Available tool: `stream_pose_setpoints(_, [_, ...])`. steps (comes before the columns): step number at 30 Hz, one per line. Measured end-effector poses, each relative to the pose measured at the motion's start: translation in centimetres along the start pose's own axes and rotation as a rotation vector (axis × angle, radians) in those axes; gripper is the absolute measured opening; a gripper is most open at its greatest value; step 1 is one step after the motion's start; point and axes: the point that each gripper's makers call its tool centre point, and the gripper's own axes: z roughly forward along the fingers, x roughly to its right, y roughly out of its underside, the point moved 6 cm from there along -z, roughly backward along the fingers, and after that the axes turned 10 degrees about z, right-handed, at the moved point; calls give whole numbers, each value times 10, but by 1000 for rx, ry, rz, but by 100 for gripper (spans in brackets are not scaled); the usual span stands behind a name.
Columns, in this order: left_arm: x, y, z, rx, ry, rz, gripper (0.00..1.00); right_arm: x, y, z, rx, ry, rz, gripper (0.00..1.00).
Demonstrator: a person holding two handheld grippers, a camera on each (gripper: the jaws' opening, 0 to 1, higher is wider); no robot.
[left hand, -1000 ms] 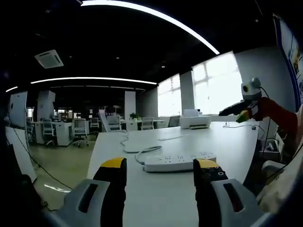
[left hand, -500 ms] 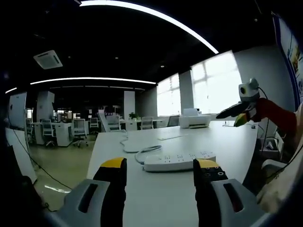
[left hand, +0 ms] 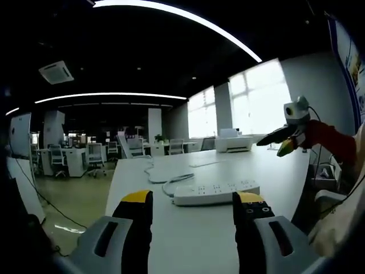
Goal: Pick up the power strip scattered on the table, fix it on the side mounting bracket of the table, and press the switch
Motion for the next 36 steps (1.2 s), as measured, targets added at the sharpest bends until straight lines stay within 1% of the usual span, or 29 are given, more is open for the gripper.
stream_pose_setpoints(5, [-1,1,-1,-3,-4,-2,61,-2,4,8,-21,-6,-1,68])
stream_pose_setpoints(12, [-1,2,-1,-5,1,1,61,3,8,18,-43,-11,6,68])
stream_pose_setpoints(19, [-2,4,-1,-12,2,-2,61,2,20,26,-77,-17,15,69])
stream_pose_setpoints(23, [-3,4,-1,-11,1,-1,61,7,22,32,-87,-20,22,69])
stream_pose_setpoints(31, [-3,6,-2,-17,2,0,61,7,29,42,-115,-20,32,69])
stream_pose_setpoints(36, [-4,5,-3,-14,2,0,61,11,31,47,-135,-14,27,70])
